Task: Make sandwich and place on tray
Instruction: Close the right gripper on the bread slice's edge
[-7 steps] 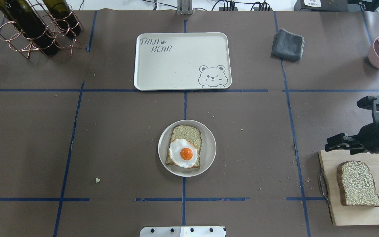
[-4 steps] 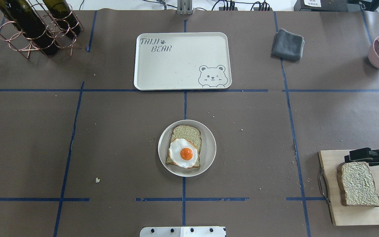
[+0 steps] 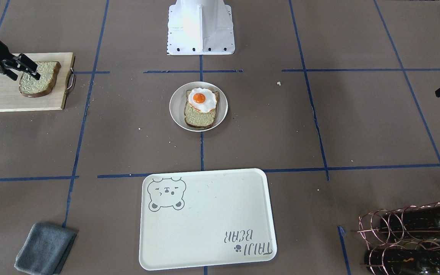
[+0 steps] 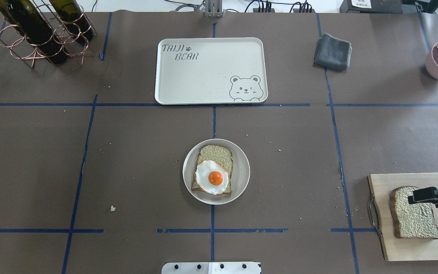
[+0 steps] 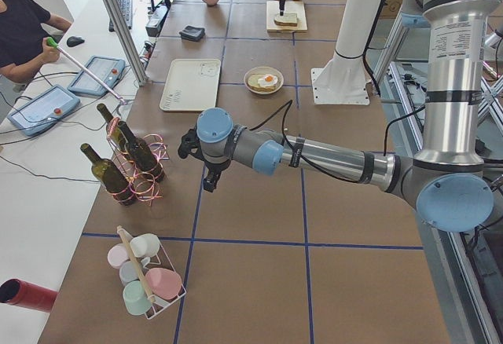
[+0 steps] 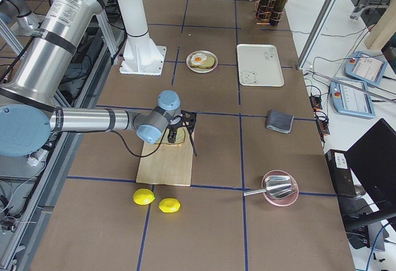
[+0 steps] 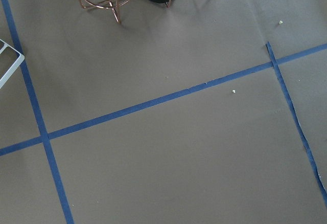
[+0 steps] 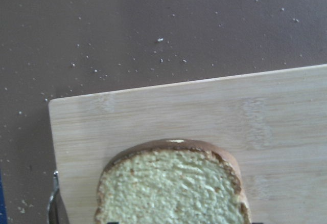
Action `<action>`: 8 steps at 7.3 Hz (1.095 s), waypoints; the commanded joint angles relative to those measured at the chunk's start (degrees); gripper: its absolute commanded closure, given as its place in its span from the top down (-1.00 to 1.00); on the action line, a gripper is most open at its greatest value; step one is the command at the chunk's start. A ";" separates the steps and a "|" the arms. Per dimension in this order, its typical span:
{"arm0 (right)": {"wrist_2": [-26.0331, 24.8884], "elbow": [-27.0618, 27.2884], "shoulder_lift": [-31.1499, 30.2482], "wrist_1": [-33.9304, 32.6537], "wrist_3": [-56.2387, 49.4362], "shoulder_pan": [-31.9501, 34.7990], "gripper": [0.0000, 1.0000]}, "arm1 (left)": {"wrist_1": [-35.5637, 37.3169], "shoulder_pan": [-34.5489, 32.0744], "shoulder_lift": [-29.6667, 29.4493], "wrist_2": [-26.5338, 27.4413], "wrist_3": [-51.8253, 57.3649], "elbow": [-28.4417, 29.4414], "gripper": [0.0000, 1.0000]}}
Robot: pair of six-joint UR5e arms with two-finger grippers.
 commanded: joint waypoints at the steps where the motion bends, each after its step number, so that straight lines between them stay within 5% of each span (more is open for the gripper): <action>1: 0.29 -3.20 -0.12 4.10 0.60 -1.19 0.69 | -0.04 0.01 -0.01 -0.19 -0.10 -0.03 1.00; 3: 0.29 -4.08 -0.21 4.20 0.61 -1.37 0.36 | -0.04 0.01 -0.01 -0.28 -0.10 -0.12 1.00; 5: 0.38 -4.53 -0.55 5.16 0.61 -1.37 0.23 | -0.04 0.18 -0.01 -0.36 -0.10 -0.12 1.00; 6: 0.81 -4.53 -0.82 5.43 0.61 -1.37 -0.05 | -0.04 0.01 -0.09 -0.36 -0.10 -0.12 1.00; 7: 1.60 -4.53 -0.82 5.61 0.69 -1.28 -0.81 | -0.04 0.18 -0.10 -0.36 -0.10 -0.21 1.00; 8: 1.78 -4.53 -0.82 5.69 0.69 -1.28 -1.00 | -0.04 0.18 -0.10 -0.36 -0.10 -0.29 1.00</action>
